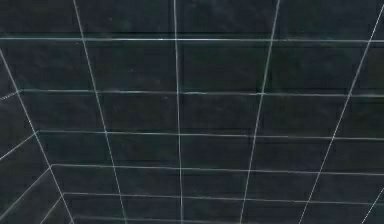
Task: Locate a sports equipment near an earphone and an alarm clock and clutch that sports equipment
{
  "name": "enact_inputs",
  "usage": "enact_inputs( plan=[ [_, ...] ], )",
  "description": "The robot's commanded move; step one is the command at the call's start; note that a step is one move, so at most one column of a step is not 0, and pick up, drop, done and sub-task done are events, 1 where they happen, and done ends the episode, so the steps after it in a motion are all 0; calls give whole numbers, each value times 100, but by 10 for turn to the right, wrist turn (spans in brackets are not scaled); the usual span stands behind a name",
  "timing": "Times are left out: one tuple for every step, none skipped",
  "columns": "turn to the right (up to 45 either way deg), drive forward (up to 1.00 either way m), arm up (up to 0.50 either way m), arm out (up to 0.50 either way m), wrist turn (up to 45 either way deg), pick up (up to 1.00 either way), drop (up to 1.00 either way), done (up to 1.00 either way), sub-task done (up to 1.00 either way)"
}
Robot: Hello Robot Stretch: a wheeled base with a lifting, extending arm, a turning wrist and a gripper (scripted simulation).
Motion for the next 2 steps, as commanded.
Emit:
enact_inputs(
  plan=[
    [450, 0, 0, 0, 0, 0, 0, 0, 0],
    [330, 0, 0, 0, 0, 0, 0, 0, 0]
  ],
)
